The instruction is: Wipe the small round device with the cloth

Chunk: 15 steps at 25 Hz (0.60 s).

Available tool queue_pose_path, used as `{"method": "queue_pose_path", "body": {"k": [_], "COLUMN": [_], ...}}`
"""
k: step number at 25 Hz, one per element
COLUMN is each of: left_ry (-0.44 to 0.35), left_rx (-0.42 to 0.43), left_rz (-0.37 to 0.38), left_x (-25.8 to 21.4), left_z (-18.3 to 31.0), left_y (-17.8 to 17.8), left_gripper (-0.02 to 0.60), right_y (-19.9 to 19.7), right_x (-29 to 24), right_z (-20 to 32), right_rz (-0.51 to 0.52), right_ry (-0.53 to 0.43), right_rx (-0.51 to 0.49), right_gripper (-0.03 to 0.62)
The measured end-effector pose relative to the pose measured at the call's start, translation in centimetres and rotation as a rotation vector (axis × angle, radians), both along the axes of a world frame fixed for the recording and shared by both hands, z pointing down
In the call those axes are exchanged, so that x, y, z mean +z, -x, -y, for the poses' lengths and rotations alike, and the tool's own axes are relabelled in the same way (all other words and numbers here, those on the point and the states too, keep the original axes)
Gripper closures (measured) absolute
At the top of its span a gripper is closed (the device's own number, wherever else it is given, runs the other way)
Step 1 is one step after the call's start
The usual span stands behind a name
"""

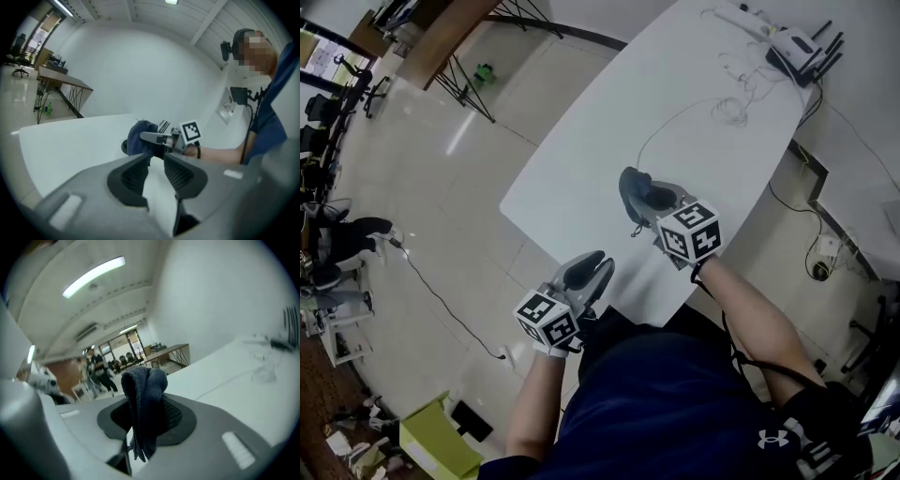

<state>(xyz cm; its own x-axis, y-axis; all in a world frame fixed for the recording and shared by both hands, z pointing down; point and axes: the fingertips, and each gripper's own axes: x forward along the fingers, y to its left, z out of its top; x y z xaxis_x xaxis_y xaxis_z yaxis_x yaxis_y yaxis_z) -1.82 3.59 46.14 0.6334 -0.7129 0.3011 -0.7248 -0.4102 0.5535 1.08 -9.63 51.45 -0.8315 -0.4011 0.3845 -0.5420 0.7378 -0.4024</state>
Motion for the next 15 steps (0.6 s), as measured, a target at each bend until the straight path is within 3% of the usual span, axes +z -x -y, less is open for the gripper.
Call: {"method": "queue_pose_path", "body": {"k": [4,8,10,15], "left_ry": [-0.021,0.001,0.006,0.010], "left_rx": [-0.023,-0.028,-0.027,0.033], "left_rz": [0.021,0.156,0.211,0.270], "left_x": [-0.4,1.1,1.7,3.2], "left_z": [0.0,0.9,2.1,6.0], "left_y": [-0.7,0.5,1.3,1.9], "left_gripper": [0.476,0.476,0.474,0.465], "right_y": [-2.8,-6.2,-8.0,-8.1], "right_x": [1.1,5.1,7.7,11.0], "right_z": [2.6,3.2,3.0,0.5], "right_rz": [0.295,0.572,0.560,0.281], "right_ry": [0.393,0.740,0.766,0.682], "right_rx": [0.122,0.295,0.360,0.351], "right_gripper": [0.494,0.494,0.494,0.494]}}
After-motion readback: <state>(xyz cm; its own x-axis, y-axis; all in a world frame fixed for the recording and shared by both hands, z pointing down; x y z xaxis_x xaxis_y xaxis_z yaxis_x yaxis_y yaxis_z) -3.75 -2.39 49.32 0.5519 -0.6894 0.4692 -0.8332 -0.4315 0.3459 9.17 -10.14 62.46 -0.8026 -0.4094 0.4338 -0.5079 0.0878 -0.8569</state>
